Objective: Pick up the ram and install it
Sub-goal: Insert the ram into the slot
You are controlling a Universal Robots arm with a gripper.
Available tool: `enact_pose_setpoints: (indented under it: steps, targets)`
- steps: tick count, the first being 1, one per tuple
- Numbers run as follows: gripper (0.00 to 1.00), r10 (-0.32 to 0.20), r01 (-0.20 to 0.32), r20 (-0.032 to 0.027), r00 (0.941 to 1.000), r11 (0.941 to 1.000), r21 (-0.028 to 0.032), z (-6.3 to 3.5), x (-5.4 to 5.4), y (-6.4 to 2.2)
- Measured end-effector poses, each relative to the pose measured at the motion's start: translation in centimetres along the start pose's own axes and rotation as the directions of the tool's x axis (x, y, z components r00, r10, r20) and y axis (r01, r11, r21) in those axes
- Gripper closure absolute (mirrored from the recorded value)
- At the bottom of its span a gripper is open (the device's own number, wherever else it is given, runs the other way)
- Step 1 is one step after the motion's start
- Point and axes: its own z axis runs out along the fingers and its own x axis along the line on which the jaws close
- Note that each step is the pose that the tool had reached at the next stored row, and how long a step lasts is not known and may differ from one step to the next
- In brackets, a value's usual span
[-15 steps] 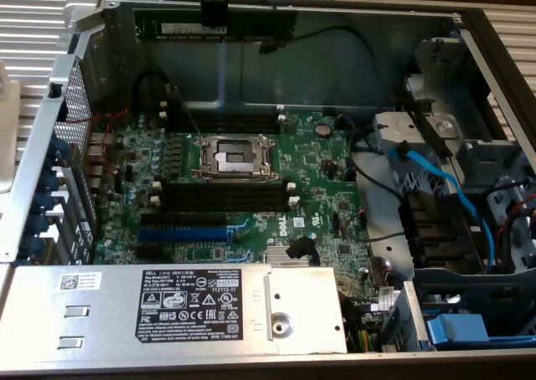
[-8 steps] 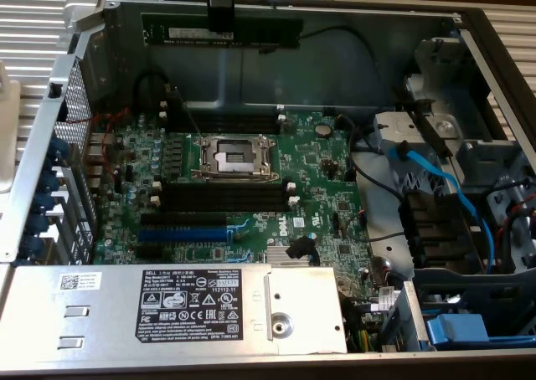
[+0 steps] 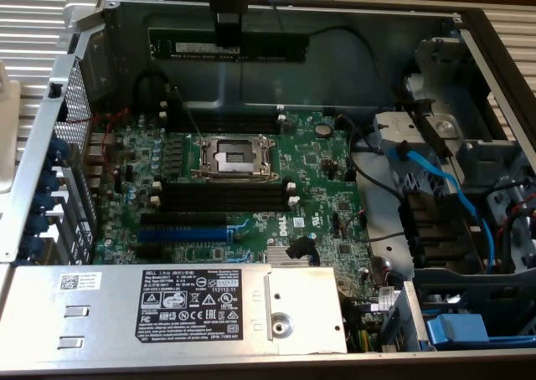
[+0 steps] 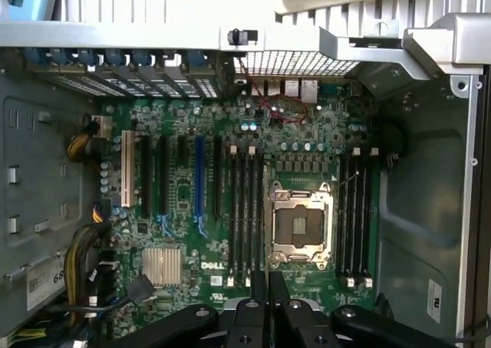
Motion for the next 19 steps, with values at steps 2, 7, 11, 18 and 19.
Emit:
enact_pose_setpoints:
  steps: [2, 7, 11, 18, 19]
  targets:
    - [0.87, 0.003, -0.003, 0.0001, 1.0, 1.0, 0.0002, 0.39, 0.0, -0.24]
    - [0.87, 0.012, -0.012, -0.0003, 0.9999, 0.9999, 0.0, 1.3, 0.0, -0.26]
    - [0.87, 0.017, -0.017, -0.0003, 0.9999, 0.9999, 0.0, 2.02, 0.5, -0.24]
    - [0.87, 0.017, -0.017, -0.0004, 0.9999, 0.9998, -0.0046, 2.24, 0.7, -0.24]
    - [0.87, 0.017, -0.017, -0.0004, 0.9999, 0.9998, -0.0046, 2.3, 0.7, -0.24]
